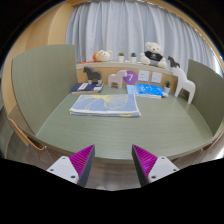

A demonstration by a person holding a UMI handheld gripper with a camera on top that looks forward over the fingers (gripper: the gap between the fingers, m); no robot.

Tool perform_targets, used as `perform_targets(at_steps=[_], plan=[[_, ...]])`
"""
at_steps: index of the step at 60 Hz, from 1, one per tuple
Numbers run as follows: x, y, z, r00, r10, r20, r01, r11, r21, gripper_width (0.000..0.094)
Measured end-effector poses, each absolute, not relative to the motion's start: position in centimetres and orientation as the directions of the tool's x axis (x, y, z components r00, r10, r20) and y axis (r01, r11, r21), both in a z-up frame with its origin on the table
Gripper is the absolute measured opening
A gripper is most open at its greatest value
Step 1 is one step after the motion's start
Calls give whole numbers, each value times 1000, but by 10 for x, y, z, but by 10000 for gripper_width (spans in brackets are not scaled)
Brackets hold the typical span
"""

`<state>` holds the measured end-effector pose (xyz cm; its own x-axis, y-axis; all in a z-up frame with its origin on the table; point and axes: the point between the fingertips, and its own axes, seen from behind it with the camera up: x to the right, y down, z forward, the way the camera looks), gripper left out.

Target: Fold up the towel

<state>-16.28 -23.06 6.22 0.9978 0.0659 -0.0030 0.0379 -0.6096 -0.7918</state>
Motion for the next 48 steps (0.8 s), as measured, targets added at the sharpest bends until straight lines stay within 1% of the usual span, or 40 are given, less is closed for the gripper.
perform_targets(at_steps=[7, 19, 31, 37, 40, 42, 43, 47, 48], plan=[[-229, -182, 46, 993, 118, -25, 54, -623, -781, 737], [-329, -74, 34, 980, 193, -42, 91, -631, -771, 743], [-379, 40, 16, 982, 187, -40, 90, -639, -764, 740], [-395, 74, 2, 980, 196, -37, 102, -651, -752, 740], [-397, 81, -8, 981, 192, -24, 112, -665, -738, 724], [-393, 84, -10, 982, 187, 8, 133, -665, -735, 691], [-391, 86, -10, 982, 186, 28, 146, -660, -737, 645], [-380, 86, -12, 986, 156, 65, 153, -662, -734, 409], [-377, 86, -11, 988, 138, 65, 141, -663, -735, 323]])
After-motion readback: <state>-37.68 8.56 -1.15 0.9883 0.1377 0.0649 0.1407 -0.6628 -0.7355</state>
